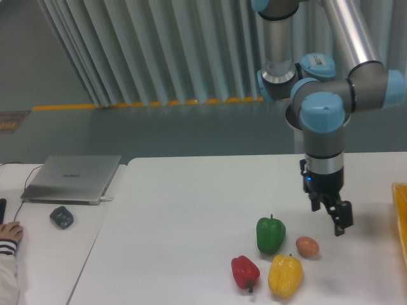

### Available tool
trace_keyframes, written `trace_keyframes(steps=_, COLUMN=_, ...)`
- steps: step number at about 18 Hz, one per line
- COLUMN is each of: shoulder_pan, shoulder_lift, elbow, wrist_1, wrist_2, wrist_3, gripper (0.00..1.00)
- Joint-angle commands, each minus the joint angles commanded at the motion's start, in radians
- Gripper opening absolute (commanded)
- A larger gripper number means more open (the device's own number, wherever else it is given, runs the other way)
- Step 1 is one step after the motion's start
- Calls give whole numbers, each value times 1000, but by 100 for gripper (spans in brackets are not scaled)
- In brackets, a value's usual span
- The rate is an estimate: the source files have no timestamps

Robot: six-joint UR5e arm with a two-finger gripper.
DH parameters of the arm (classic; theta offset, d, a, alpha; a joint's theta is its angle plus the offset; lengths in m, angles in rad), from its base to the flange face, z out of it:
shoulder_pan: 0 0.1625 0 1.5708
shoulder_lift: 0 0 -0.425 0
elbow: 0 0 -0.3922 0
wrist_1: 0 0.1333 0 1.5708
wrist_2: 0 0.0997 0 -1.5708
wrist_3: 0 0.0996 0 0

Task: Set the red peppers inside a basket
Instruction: 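Move the open gripper from beside the basket toward the peppers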

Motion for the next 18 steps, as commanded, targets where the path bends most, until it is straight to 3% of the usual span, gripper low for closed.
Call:
trace_keyframes(steps=6, shoulder_pan=-8, shoulder_lift=37, elbow=-17, wrist_1=9, wrist_2=-6, wrist_3=-60, gripper=100)
trace_keyframes(steps=9, shoulder_pan=-54, shoulder_lift=12, elbow=26, wrist_1=6, wrist_2=-5, wrist_3=-227, gripper=100)
trace_keyframes(steps=18, shoulder_pan=-66, shoulder_lift=-17, elbow=101, wrist_1=6, wrist_2=0, wrist_3=-302, gripper=100)
